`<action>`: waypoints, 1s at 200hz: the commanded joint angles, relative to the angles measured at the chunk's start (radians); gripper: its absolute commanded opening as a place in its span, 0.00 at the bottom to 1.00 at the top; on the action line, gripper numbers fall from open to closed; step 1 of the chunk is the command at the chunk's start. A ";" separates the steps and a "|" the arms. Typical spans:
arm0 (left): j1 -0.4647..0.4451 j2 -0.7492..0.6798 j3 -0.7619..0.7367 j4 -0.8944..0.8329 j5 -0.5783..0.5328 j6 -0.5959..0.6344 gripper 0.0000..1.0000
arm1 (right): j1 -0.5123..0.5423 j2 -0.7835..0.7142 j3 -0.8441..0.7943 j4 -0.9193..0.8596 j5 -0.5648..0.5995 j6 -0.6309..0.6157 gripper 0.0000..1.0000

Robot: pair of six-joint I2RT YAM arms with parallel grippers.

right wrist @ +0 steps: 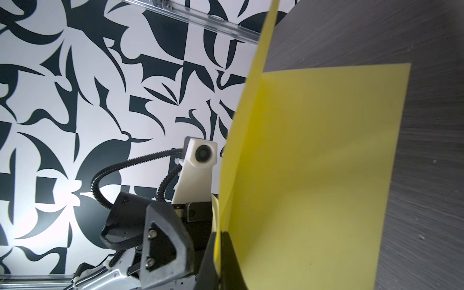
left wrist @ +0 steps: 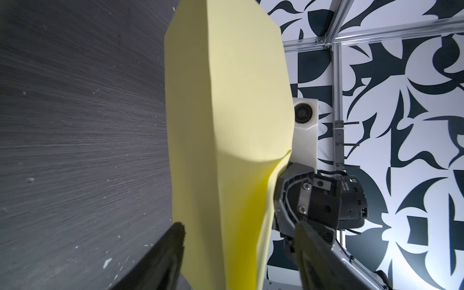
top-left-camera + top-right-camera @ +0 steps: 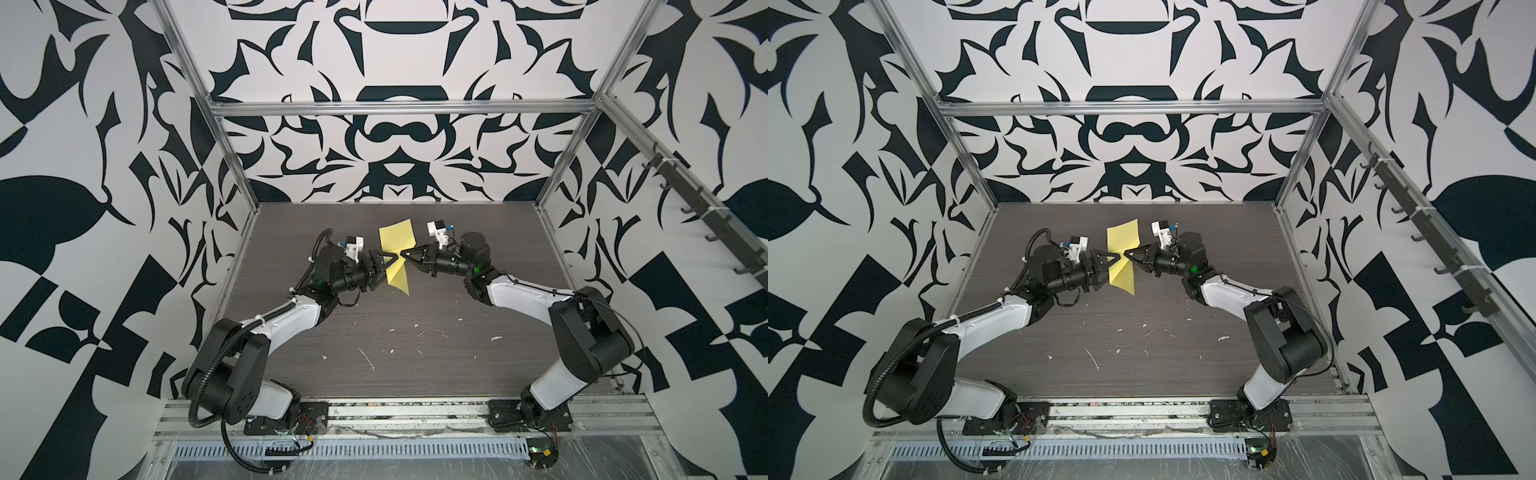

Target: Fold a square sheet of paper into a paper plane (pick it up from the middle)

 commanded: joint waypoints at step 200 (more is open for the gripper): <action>0.017 -0.100 0.202 -0.805 -0.303 0.427 0.00 | -0.105 -0.136 0.050 -0.646 0.261 -0.484 0.41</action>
